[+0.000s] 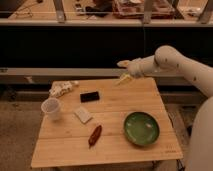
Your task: Place the pepper in the ceramic cup
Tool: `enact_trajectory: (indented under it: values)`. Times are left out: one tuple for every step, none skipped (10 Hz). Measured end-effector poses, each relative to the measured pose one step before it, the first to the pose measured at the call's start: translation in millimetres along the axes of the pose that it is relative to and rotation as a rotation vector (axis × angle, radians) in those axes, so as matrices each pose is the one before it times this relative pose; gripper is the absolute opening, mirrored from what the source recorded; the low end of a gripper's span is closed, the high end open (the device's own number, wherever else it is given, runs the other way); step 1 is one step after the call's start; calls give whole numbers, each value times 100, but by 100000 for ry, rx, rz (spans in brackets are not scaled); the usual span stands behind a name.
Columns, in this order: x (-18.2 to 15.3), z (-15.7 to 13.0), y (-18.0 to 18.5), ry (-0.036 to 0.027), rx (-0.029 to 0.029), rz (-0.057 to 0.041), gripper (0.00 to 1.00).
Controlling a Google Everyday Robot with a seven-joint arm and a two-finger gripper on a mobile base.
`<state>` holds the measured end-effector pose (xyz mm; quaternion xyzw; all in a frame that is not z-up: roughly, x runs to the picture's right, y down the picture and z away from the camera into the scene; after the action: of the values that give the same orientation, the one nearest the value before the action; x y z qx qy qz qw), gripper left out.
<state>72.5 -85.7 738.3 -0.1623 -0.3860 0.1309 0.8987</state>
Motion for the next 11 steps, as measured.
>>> enact_trajectory:
  values:
    - [-54, -448, -112, 3997, -2168, -7314, 73]
    - [258, -359, -310, 4798, -1562, -9027, 73]
    - [125, 128, -486, 4405, -806, -12532, 73]
    - [-148, 333, -105, 1165, -70, -6829, 73]
    - [-104, 396, 293, 1186, -664, -7230, 73]
    - [-346, 776, 1233, 642, -2898, -8783, 73]
    - [-744, 1109, 2020, -149, -5065, -9299, 73]
    - [-297, 516, 850, 95, -2107, -3539, 73]
    - [-104, 161, 295, 64, -708, -1231, 73]
    - [13, -48, -17, 73, 75, 27, 73]
    - [-4, -4, -16, -2, 24, -7, 73]
